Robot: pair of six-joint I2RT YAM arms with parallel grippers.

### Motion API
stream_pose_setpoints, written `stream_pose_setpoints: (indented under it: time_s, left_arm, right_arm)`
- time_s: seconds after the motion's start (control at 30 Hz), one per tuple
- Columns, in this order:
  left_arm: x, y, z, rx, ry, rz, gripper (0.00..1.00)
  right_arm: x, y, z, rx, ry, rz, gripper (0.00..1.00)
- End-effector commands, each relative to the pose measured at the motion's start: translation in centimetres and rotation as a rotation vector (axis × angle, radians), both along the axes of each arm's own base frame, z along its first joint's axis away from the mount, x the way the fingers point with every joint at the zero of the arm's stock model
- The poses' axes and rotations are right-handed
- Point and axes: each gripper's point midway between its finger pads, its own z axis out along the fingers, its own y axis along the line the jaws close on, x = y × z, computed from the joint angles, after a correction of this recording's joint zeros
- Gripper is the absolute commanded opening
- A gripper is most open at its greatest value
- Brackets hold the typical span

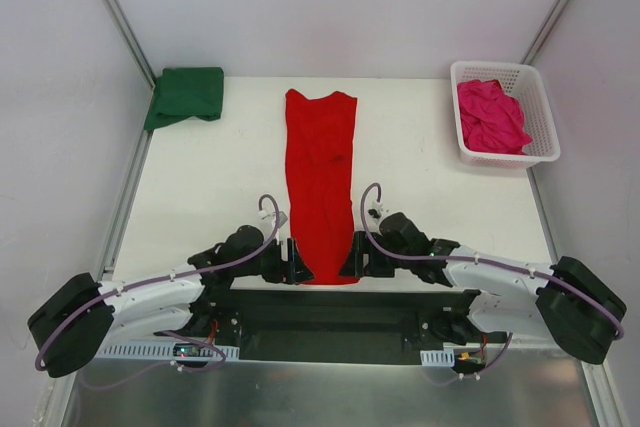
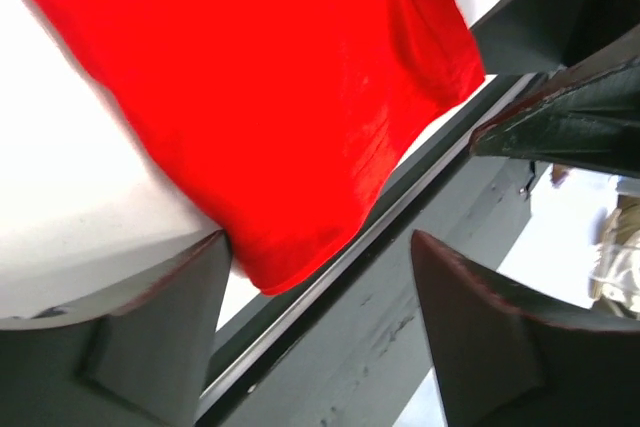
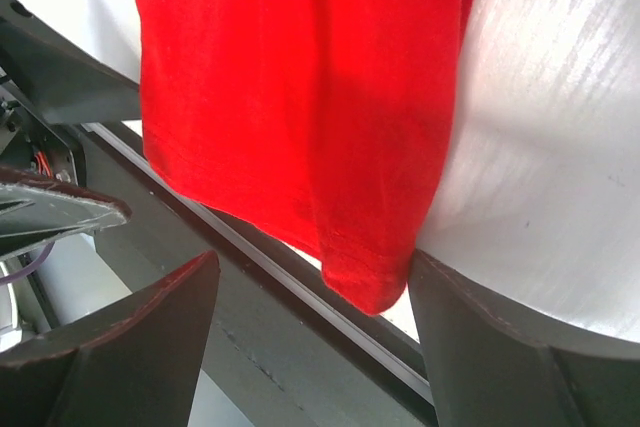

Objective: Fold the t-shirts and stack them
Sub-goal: Grab the bottom of the folded rectangular tshirt with both arms

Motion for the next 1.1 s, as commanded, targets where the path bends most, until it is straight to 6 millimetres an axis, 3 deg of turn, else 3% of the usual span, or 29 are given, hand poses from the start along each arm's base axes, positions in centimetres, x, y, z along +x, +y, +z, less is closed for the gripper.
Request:
stream_pose_setpoints:
  time_s: [0.0, 0.23, 0.3, 0.33, 0.43, 0.47, 0.63, 0.77, 0.8, 0.83, 0.9, 1.07]
  left_arm:
    - [-1.8, 1.9, -3.1, 0.129, 0.076, -0.030, 0.68]
    - [-1.7, 1.9, -3.6, 0.149, 0.089, -0.031, 0.62]
    - [-1.7, 1.9, -3.7, 0.146, 0.089, -0.028, 0.61]
    - [-1.7, 2.0, -3.9, 0.152, 0.095, -0.025, 0.61]
    - [-1.8, 2.1, -4.1, 0.159, 0.103, -0.022, 0.48]
    - [-1.7, 2.1, -4.2, 0.162, 0.103, -0.020, 0.37]
    - [-1.7, 2.1, -4.3, 0.168, 0.110, -0.019, 0.22]
    - [-1.6, 2.0, -4.2, 0.168, 0.104, -0.016, 0.21]
    - [-1.5, 2.0, -4.3, 0.169, 0.103, -0.014, 0.21]
    - [-1.5, 2.0, -4.2, 0.167, 0.102, -0.015, 0.21]
    - [-1.6, 2.0, -4.3, 0.167, 0.105, -0.017, 0.21]
    - [-1.6, 2.1, -4.3, 0.165, 0.100, -0.015, 0.22]
  right_arm:
    - [-1.1, -2.2, -2.2, -0.104, 0.043, -0.033, 0.78]
    - [-1.2, -2.1, -2.4, -0.117, 0.041, -0.029, 0.76]
    - [-1.3, -2.0, -2.5, -0.122, 0.043, -0.026, 0.68]
    - [-1.4, -2.0, -2.5, -0.124, 0.043, -0.025, 0.56]
    - [-1.4, -2.0, -2.7, -0.129, 0.047, -0.024, 0.35]
    - [-1.4, -1.9, -2.6, -0.127, 0.045, -0.023, 0.32]
    - [-1.6, -1.8, -2.7, -0.133, 0.049, -0.016, 0.22]
    - [-1.6, -1.6, -2.7, -0.136, 0.052, -0.009, 0.28]
    - [-1.5, -1.5, -2.6, -0.136, 0.048, -0.006, 0.32]
    - [-1.5, -1.5, -2.6, -0.141, 0.050, -0.007, 0.43]
    - [-1.5, -1.5, -2.6, -0.143, 0.048, -0.006, 0.51]
    - [-1.1, -2.0, -2.2, -0.164, 0.021, -0.025, 0.56]
